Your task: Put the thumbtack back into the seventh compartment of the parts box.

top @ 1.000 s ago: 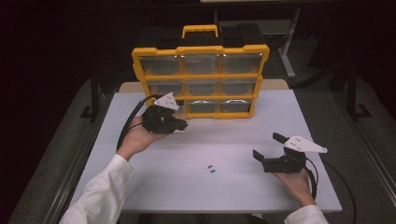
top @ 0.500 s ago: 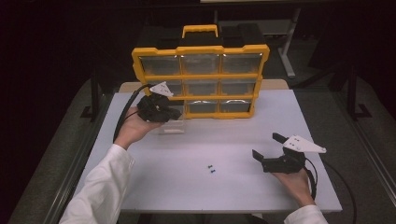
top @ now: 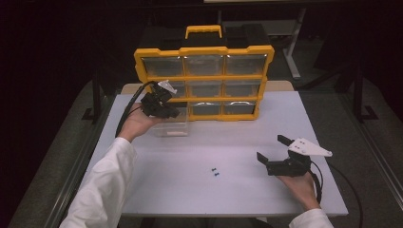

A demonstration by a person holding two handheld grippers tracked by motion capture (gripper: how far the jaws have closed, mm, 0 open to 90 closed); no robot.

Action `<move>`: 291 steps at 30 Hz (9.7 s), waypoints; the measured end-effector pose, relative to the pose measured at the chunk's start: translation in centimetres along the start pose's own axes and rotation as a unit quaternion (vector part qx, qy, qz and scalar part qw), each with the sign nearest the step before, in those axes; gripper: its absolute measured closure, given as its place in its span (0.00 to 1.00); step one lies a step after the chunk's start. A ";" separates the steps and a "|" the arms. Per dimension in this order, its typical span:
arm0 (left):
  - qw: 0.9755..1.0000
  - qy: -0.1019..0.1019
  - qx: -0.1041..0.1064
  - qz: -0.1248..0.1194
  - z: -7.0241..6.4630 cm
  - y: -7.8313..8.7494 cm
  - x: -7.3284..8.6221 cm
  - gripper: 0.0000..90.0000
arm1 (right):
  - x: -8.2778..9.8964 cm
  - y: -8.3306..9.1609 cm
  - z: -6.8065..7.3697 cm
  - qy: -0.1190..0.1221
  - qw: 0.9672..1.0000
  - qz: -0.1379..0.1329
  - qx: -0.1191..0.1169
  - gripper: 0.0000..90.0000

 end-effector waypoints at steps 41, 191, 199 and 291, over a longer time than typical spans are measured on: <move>0.995 0.016 0.015 -0.098 -4.8 -0.7 0.7 0.00 | 0.1 0.4 -0.9 -0.041 0.999 -0.004 0.006 0.00; 0.993 -0.047 0.072 -0.075 -10.7 -3.8 2.0 0.93 | 0.2 0.4 -0.6 -0.043 0.999 0.002 -0.021 0.00; 0.993 -0.039 0.063 -0.087 -9.5 -2.9 1.6 0.93 | 0.2 0.4 -0.6 -0.043 0.999 0.002 -0.021 0.00; 0.993 -0.024 0.027 -0.109 -10.0 -2.8 2.8 0.00 | 0.3 0.7 -0.8 -0.043 0.999 0.001 -0.011 0.00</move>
Point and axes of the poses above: each handheld gripper's, and its own axes: y roughly backward along the jaws, x roughly out of its underside, z roughly to its left, the point moved 4 cm from there along -y, roughly forward along the jaws, and after that the axes turned 4 degrees about x, right-handed, at the moved point
